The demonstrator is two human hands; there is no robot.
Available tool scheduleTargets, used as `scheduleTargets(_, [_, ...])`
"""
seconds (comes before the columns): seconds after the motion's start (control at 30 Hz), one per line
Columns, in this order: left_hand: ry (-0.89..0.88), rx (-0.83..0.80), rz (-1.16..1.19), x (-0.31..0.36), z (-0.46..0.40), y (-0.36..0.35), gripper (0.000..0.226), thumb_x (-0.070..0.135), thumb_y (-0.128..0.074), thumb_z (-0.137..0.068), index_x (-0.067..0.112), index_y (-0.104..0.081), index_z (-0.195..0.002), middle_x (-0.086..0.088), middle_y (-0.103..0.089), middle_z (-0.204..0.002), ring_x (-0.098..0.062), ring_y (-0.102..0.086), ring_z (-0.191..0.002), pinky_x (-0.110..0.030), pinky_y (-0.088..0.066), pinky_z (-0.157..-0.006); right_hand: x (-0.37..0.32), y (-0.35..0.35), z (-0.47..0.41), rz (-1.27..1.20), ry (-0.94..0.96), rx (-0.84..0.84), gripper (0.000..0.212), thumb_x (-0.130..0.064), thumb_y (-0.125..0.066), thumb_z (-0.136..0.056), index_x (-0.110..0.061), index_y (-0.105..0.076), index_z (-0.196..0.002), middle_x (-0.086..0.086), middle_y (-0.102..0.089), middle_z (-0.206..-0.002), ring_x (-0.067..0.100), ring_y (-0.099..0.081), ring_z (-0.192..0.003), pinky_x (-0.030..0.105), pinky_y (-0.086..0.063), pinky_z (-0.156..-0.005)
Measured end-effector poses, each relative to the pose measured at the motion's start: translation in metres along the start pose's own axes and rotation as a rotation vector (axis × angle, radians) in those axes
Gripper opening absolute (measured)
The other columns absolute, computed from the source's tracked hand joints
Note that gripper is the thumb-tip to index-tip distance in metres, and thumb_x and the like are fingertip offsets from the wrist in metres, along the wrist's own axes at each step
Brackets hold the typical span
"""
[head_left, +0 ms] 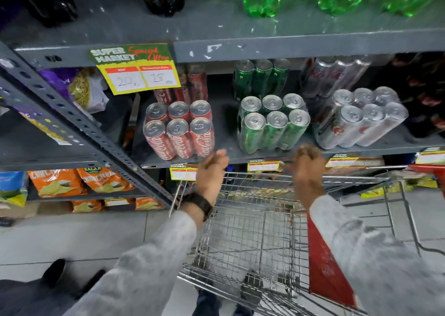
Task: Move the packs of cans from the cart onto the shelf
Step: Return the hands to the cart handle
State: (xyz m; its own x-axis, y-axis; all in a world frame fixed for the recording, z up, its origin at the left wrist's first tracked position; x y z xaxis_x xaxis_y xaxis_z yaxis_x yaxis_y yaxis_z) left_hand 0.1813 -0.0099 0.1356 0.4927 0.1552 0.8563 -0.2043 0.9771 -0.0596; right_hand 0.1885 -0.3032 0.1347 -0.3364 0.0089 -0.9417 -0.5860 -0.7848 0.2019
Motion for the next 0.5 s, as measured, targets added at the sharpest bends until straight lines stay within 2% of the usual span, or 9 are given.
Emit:
scheduleTargets(0.03, [-0.031,0.001,-0.018,0.009,-0.007,-0.018,0.030,0.030,-0.056,-0.098,0.016,-0.066,-0.123,-0.003,-0.068,-0.121,-0.019,-0.063,-0.117,-0.040,-0.045,-0.109,-0.008,0.005,-0.016,-0.006,0.037,0.000,0.027,-0.051,-0.057,-0.079,-0.042,-0.069,-0.101,0.007,-0.074,-0.107,0.031,-0.070,-0.102,0.050,-0.059,-0.090])
scheduleTargets(0.07, [-0.056,0.009,-0.030,0.020,-0.012,-0.032,0.038,0.038,-0.055,-0.098,0.017,-0.063,-0.128,0.001,-0.063,-0.131,-0.018,-0.056,-0.127,-0.041,-0.037,-0.115,-0.023,0.004,-0.024,-0.049,0.037,-0.038,0.047,-0.056,-0.058,-0.081,-0.034,-0.065,-0.122,0.007,-0.070,-0.125,0.028,-0.066,-0.117,0.049,-0.053,-0.101])
scheduleTargets(0.1, [-0.074,0.022,-0.033,0.029,-0.017,-0.043,0.047,0.044,-0.053,-0.098,0.016,-0.057,-0.136,0.004,-0.055,-0.140,-0.014,-0.048,-0.133,-0.039,-0.030,-0.119,-0.030,-0.001,-0.036,-0.090,0.008,-0.097,0.062,-0.055,-0.059,-0.086,-0.022,-0.056,-0.138,0.006,-0.063,-0.138,0.023,-0.060,-0.125,0.043,-0.049,-0.107])
scheduleTargets(0.13, [-0.077,0.019,-0.035,0.035,-0.023,-0.052,0.057,0.049,-0.050,-0.097,0.015,-0.050,-0.144,0.006,-0.048,-0.147,-0.011,-0.041,-0.138,-0.037,-0.024,-0.122,-0.040,-0.009,-0.042,-0.121,-0.015,-0.174,0.065,-0.051,-0.057,-0.093,-0.015,-0.049,-0.146,0.003,-0.058,-0.143,0.018,-0.058,-0.125,0.037,-0.048,-0.106])
scheduleTargets(0.17, [-0.066,-0.008,-0.046,0.038,-0.028,-0.064,0.066,0.055,-0.048,-0.095,0.017,-0.044,-0.148,0.007,-0.042,-0.153,-0.010,-0.035,-0.142,-0.038,-0.020,-0.124,-0.045,-0.018,-0.050,-0.116,-0.041,-0.247,0.060,-0.047,-0.053,-0.098,-0.013,-0.048,-0.146,0.001,-0.059,-0.139,0.013,-0.060,-0.116,0.030,-0.052,-0.097])
scheduleTargets(0.23, [-0.057,-0.063,-0.045,0.036,-0.036,-0.080,0.077,0.068,-0.046,-0.087,0.023,-0.042,-0.150,0.006,-0.038,-0.158,-0.010,-0.031,-0.147,-0.040,-0.018,-0.124,-0.044,-0.035,-0.057,-0.093,-0.094,-0.379,0.046,-0.046,-0.049,-0.101,-0.018,-0.058,-0.136,-0.002,-0.066,-0.120,0.006,-0.063,-0.091,0.022,-0.054,-0.068])
scheduleTargets(0.3, [-0.100,-0.084,-0.081,0.031,-0.041,-0.088,0.080,0.069,-0.042,-0.084,0.023,-0.043,-0.150,0.005,-0.040,-0.157,-0.010,-0.033,-0.146,-0.039,-0.019,-0.124,-0.036,-0.045,-0.053,-0.116,-0.157,-0.448,0.032,-0.043,-0.047,-0.102,-0.024,-0.064,-0.121,-0.009,-0.070,-0.105,0.004,-0.065,-0.085,0.020,-0.051,-0.061])
scheduleTargets(0.4, [-0.183,-0.077,-0.138,0.037,-0.037,-0.092,0.076,0.063,-0.038,-0.086,0.019,-0.045,-0.148,0.003,-0.043,-0.155,-0.010,-0.037,-0.142,-0.037,-0.022,-0.123,-0.030,-0.047,-0.053,-0.151,-0.171,-0.463,0.027,-0.045,-0.047,-0.101,-0.029,-0.069,-0.106,-0.014,-0.073,-0.101,0.004,-0.068,-0.095,0.024,-0.054,-0.079])
scheduleTargets(0.5, [-0.180,-0.060,-0.163,0.040,-0.035,-0.091,0.069,0.061,-0.038,-0.090,0.020,-0.047,-0.146,0.001,-0.047,-0.152,-0.015,-0.041,-0.141,-0.040,-0.026,-0.122,-0.030,-0.045,-0.054,-0.171,-0.177,-0.453,0.027,-0.048,-0.049,-0.100,-0.031,-0.069,-0.102,-0.014,-0.074,-0.103,0.007,-0.068,-0.102,0.033,-0.051,-0.097])
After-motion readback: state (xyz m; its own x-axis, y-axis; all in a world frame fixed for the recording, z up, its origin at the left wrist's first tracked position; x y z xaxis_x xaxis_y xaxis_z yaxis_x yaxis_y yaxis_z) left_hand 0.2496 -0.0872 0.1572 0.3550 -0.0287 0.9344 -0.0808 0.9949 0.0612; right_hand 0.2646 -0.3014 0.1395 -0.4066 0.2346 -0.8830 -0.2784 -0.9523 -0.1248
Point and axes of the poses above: each hand's wrist, its own z-axis away from the middle knuckle, its own y-axis out of the back of the hand, x = y × z, the point moved 10 cm from there along -z, towards the middle knuckle
